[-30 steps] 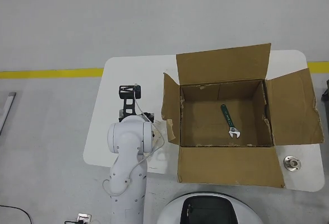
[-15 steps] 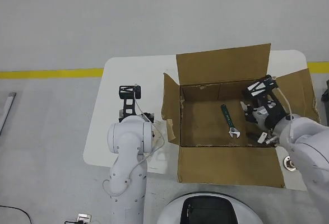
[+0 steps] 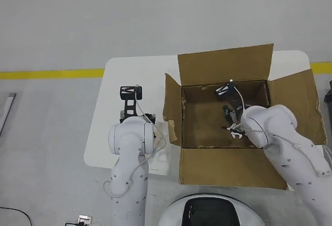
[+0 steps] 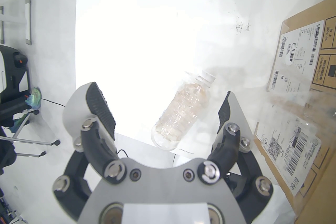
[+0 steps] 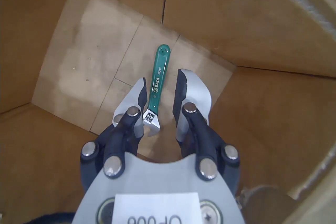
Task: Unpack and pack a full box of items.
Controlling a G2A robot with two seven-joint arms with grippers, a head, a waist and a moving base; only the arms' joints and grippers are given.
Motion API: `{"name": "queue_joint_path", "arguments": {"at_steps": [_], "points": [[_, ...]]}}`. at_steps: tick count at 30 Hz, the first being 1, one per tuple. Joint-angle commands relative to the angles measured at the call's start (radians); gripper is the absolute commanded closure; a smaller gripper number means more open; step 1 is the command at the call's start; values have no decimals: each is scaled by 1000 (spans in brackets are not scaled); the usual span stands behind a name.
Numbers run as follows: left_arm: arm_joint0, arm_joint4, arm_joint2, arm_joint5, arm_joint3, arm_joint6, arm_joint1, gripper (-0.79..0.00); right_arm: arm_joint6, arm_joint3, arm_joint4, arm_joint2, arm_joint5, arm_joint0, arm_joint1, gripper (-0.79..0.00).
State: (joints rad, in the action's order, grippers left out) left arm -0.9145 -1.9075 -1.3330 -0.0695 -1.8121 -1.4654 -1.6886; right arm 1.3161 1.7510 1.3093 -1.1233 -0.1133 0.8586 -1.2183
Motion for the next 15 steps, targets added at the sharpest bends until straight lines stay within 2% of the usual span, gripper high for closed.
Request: {"name": "queue_joint_path", "arguments": {"at_steps": [1, 8, 15], "points": [[0, 0, 0, 0, 0, 0, 0, -785, 1, -26, -7, 12, -5, -10, -5, -302], [0, 0, 0, 0, 0, 0, 0, -785, 13, -80, 0, 35, 0, -22, -14, -336], [0, 0, 0, 0, 0, 0, 0, -785, -9, -103, 3, 25, -6, -2, -17, -320]]}}
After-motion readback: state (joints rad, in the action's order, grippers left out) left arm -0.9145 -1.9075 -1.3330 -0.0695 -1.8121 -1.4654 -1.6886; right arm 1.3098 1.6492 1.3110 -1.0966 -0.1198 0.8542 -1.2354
